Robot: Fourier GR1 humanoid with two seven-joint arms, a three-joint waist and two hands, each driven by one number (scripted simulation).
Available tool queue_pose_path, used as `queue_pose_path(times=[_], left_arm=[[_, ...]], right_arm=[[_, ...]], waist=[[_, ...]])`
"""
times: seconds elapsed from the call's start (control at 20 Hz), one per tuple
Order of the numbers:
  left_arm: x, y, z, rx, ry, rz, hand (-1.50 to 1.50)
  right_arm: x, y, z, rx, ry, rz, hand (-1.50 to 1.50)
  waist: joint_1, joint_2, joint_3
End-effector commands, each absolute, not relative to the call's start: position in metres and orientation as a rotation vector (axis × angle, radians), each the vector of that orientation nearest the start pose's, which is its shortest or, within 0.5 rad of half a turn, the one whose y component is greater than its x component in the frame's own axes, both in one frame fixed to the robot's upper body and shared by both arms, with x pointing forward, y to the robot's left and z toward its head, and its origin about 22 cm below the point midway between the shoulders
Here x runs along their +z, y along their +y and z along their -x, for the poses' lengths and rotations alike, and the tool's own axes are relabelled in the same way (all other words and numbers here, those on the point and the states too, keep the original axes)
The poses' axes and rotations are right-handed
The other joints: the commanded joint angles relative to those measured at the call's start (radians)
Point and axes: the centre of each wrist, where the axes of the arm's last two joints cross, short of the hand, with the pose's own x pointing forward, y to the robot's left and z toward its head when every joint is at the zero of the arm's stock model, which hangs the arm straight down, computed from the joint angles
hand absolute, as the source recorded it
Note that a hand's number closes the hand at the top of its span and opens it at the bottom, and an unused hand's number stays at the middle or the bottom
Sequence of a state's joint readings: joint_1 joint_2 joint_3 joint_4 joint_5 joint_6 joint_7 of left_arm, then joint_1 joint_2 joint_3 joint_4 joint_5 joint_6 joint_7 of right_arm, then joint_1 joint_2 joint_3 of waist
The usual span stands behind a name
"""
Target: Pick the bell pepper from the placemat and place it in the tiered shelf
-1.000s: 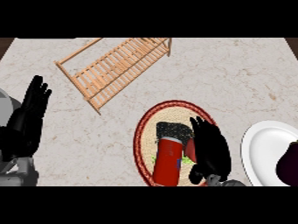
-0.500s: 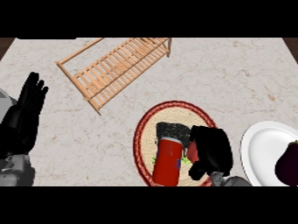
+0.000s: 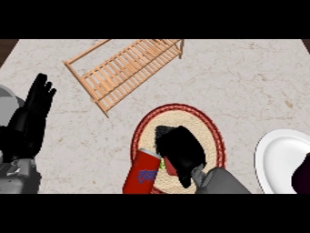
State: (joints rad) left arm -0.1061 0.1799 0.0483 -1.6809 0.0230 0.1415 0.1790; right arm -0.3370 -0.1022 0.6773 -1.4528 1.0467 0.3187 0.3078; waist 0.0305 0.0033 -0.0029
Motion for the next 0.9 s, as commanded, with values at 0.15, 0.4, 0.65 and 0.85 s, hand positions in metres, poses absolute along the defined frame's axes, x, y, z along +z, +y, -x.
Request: queue_pose_path(times=[0.15, 0.4, 0.65, 0.85], left_arm=[[0.047, 0.279, -0.251, 0.038, -1.605, -0.253, 0.00], [0.060, 0.273, -0.253, 0.046, -1.601, -0.242, 0.00], [0.052, 0.262, -0.257, 0.031, -1.593, -0.258, 0.00], [0.058, 0.264, -0.257, 0.049, -1.603, -0.228, 0.00]], right_arm=[[0.074, -0.048, -0.262, 1.697, -1.459, 0.270, 1.50], [0.127, -0.071, -0.248, 1.356, -1.664, 0.160, 1.50], [0.194, -0.090, -0.256, 1.102, -1.754, 0.259, 1.50], [0.218, -0.092, -0.261, 1.023, -1.792, 0.367, 1.50]], waist=[[-0.024, -0.003, 0.003], [-0.028, -0.008, 0.003], [-0.033, -0.007, 0.003], [-0.026, -0.005, 0.003]])
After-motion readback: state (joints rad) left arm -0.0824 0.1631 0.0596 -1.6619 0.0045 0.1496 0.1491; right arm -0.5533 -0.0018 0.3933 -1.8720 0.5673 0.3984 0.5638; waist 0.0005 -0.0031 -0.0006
